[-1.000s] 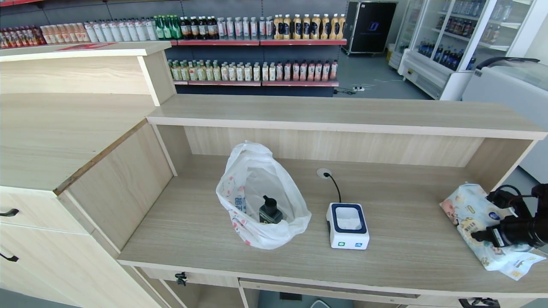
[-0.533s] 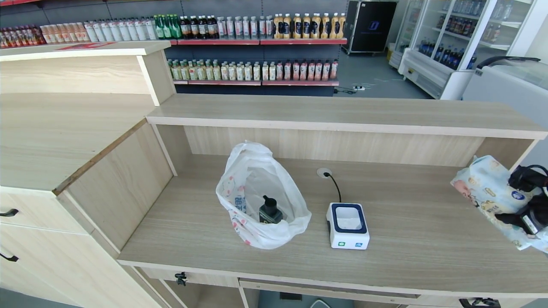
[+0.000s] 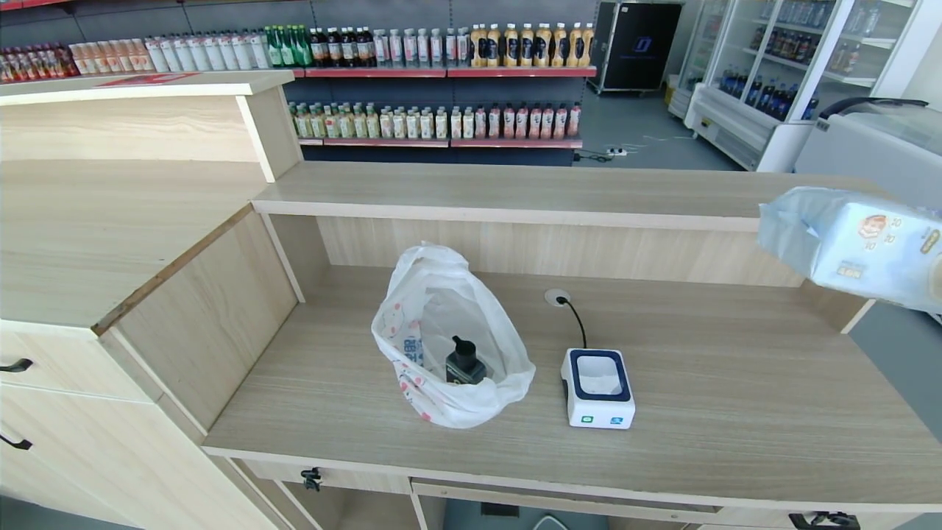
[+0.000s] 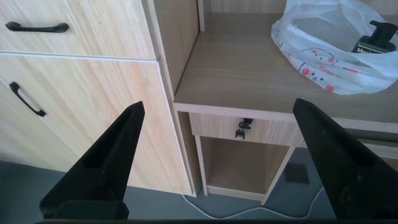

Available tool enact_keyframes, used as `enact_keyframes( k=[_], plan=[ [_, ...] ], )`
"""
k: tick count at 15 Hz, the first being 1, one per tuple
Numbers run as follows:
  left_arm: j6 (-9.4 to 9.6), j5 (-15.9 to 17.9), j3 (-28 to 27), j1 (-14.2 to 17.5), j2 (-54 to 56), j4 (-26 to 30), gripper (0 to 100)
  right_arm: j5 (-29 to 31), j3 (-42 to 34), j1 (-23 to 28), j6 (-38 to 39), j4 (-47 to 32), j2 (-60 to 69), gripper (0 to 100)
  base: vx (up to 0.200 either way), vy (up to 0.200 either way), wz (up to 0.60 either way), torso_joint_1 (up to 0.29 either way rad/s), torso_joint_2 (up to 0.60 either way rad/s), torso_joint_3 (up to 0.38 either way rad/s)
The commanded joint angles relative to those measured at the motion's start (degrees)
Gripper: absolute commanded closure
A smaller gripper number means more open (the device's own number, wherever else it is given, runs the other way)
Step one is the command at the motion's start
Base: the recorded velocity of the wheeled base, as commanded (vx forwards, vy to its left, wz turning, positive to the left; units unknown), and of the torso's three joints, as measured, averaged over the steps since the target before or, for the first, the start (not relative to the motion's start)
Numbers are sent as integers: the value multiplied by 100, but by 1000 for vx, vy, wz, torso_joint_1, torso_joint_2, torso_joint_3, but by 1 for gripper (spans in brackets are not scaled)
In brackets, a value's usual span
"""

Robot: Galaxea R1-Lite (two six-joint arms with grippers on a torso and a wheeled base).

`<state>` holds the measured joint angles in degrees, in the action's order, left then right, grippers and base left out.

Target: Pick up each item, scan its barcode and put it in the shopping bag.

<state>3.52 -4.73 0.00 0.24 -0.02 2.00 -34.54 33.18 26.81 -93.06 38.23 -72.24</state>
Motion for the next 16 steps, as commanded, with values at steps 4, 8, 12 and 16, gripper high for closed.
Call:
enact_keyframes(
  k=[4,8,12,16],
  plan=[
    [-1,-2,0,2,2,2,0,-27,-400,-2320,-3253,343,2302,100,0,0,0,0,0,0],
    [-1,-2,0,2,2,2,0,1001,-427,-3841,-4800,308,2812,100,0,0,0,0,0,0],
    [-1,-2,0,2,-6,2,0,2197,-453,-5177,-5336,334,2566,100,0,0,0,0,0,0],
    [-1,-2,0,2,2,2,0,2601,-189,-6513,-5002,668,2083,100,0,0,0,0,0,0]
  ],
)
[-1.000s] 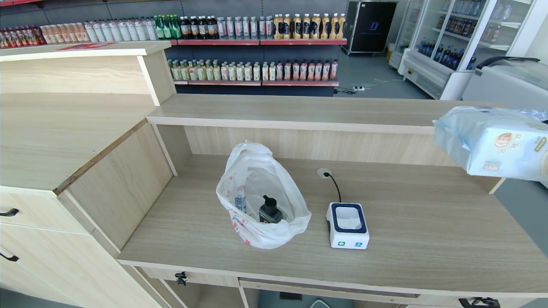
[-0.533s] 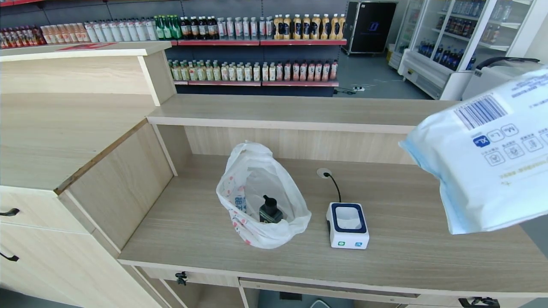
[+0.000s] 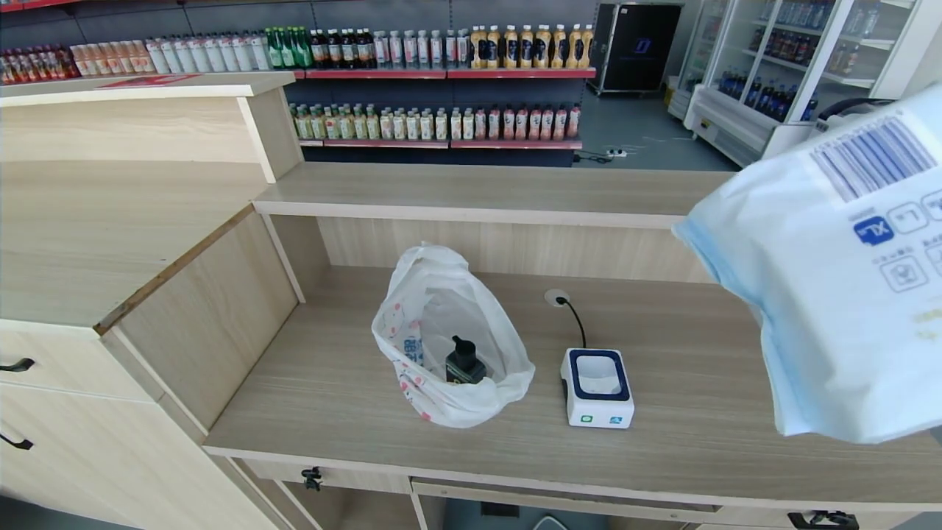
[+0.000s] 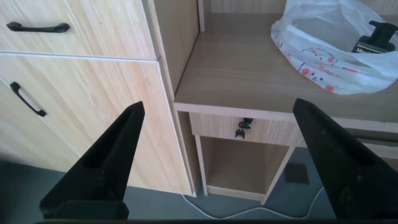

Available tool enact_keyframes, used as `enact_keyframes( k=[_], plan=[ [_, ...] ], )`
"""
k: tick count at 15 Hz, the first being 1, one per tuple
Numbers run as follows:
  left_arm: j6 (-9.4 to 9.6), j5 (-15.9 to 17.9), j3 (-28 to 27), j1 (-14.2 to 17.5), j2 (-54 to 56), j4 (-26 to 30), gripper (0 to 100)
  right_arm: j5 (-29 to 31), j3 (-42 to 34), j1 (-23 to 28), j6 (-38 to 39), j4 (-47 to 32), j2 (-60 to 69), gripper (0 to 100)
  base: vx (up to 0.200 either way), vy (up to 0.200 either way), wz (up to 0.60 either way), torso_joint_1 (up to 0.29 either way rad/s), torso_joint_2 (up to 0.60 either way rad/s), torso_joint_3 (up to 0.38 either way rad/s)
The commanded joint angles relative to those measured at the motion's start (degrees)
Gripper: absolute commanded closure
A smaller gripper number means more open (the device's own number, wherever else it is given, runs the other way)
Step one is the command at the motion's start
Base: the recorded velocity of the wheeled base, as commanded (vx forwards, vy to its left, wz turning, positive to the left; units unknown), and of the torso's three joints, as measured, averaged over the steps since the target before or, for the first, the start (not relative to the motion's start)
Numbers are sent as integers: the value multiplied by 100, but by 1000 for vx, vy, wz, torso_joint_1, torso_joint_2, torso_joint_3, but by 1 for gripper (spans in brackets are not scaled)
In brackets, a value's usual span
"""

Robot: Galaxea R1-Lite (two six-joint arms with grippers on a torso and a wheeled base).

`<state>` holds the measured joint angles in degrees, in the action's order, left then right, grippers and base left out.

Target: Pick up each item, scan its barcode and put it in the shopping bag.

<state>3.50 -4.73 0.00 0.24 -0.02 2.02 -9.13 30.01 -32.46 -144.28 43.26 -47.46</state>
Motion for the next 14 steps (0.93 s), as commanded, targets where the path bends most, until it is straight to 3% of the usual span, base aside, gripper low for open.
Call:
enact_keyframes(
  k=[1,4,8,12,14],
  plan=[
    [2,-2,0,2,2,0,0,61,145,-972,128,376,-519,100,0,0,0,0,0,0],
    [2,-2,0,2,2,0,0,17,145,-1570,-197,569,-941,100,0,0,0,0,0,0],
    [2,-2,0,2,2,0,0,25,92,-1561,-857,253,-1169,100,0,0,0,0,0,0],
    [2,-2,0,2,2,0,0,17,145,-1526,-839,253,-1231,100,0,0,0,0,0,0],
    [2,-2,0,2,2,0,0,8,136,-1262,-813,165,-765,100,0,0,0,0,0,0]
  ],
)
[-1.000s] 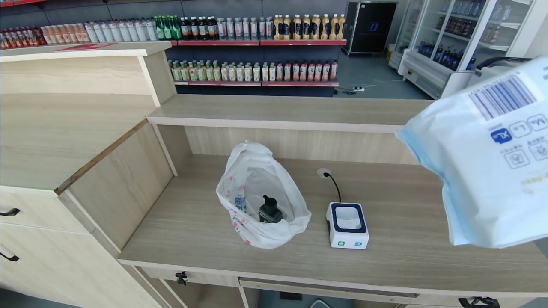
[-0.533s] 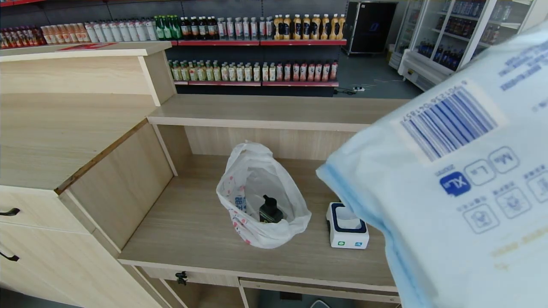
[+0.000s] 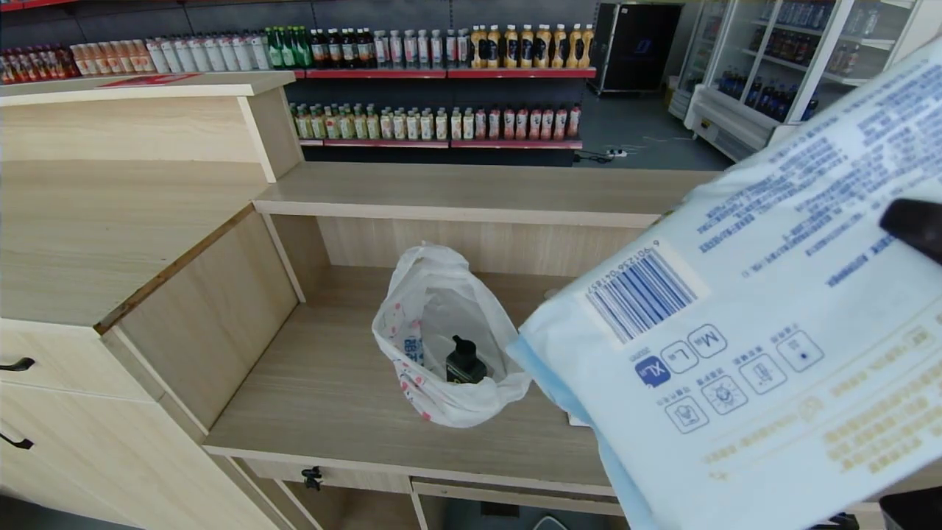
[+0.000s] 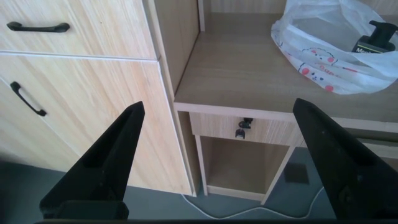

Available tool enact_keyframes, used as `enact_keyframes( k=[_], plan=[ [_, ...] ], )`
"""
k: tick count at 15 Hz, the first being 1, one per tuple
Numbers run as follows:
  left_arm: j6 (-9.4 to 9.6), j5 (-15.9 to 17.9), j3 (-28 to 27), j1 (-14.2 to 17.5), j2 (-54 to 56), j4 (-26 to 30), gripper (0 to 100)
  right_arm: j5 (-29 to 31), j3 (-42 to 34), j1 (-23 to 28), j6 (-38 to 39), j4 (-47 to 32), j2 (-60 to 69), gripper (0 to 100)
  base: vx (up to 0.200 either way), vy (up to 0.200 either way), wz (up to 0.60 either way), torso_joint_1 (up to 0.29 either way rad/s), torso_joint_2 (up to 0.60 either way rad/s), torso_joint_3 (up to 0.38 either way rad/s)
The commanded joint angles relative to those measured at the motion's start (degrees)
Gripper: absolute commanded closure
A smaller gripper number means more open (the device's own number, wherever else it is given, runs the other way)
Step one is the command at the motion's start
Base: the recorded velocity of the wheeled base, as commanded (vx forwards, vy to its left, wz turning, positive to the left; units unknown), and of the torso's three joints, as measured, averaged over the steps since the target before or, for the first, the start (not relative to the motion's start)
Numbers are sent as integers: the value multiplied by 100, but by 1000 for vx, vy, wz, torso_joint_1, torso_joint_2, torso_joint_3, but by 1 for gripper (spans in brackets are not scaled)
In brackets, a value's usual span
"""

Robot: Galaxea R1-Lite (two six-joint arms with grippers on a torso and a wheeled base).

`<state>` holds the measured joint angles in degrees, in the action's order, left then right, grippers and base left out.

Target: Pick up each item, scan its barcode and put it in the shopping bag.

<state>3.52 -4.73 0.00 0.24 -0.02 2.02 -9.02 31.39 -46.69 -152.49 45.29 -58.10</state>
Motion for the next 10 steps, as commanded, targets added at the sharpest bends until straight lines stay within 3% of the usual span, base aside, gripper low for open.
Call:
enact_keyframes(
  k=[1,4,10],
  plan=[
    [-1,-2,0,2,2,0,0,-12,-10,283,9,-310,528,100,0,0,0,0,0,0],
    [-1,-2,0,2,2,0,0,-21,16,406,-9,-978,853,100,0,0,0,0,0,0],
    [-1,-2,0,2,2,0,0,-30,25,398,9,-969,800,100,0,0,0,0,0,0]
  ],
)
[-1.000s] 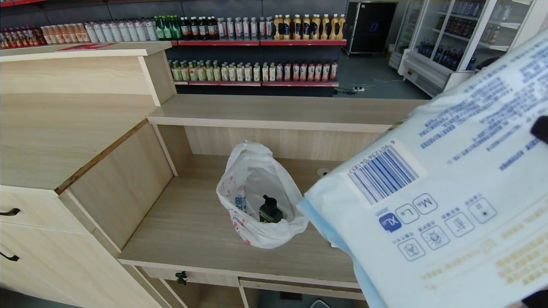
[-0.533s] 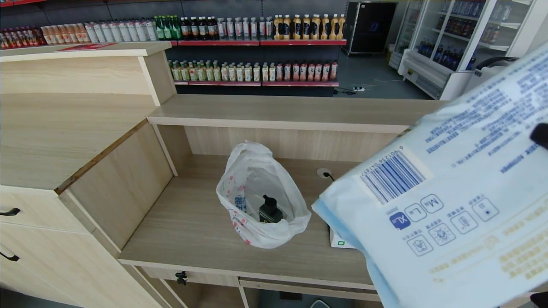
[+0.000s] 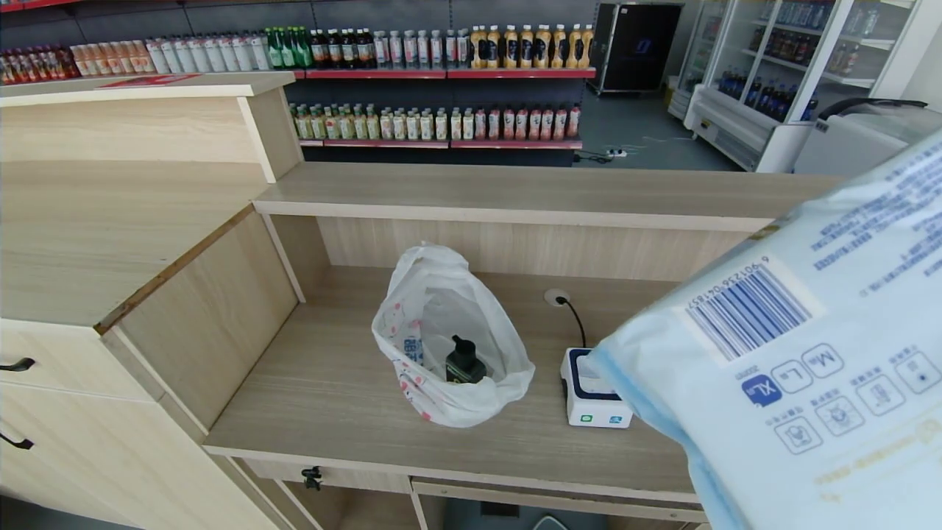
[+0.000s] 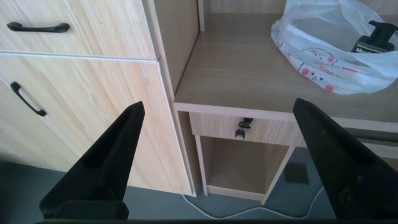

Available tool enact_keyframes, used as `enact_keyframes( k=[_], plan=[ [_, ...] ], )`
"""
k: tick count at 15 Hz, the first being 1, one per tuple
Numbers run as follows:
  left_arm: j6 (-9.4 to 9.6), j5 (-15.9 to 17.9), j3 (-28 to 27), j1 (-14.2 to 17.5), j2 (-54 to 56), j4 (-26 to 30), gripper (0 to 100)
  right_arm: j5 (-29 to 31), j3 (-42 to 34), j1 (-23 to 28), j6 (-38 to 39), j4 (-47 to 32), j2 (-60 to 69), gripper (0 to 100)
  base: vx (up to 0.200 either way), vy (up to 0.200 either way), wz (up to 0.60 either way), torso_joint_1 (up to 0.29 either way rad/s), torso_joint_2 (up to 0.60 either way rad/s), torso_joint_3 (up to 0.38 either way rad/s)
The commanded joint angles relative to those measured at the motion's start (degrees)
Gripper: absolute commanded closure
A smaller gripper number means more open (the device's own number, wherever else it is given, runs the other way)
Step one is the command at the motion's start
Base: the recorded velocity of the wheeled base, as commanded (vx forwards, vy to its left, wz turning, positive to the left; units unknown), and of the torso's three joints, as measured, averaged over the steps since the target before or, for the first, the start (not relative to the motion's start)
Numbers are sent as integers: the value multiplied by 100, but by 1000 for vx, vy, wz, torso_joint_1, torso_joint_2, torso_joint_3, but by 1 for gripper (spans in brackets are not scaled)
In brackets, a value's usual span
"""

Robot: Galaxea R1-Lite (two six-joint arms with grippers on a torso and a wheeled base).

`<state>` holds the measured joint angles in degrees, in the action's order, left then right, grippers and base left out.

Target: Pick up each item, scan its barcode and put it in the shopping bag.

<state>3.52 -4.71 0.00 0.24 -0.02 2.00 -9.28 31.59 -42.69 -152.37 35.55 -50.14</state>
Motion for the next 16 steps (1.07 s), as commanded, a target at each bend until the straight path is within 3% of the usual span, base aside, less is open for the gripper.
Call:
enact_keyframes(
  k=[1,16],
  plan=[
    [-1,-4,0,2,2,2,0,-4,5,-2,6,14,-13,100,0,0,0,0,0,0],
    [-1,-4,0,2,2,2,0,-206,-47,24,155,-48,-75,100,0,0,0,0,0,0]
  ],
)
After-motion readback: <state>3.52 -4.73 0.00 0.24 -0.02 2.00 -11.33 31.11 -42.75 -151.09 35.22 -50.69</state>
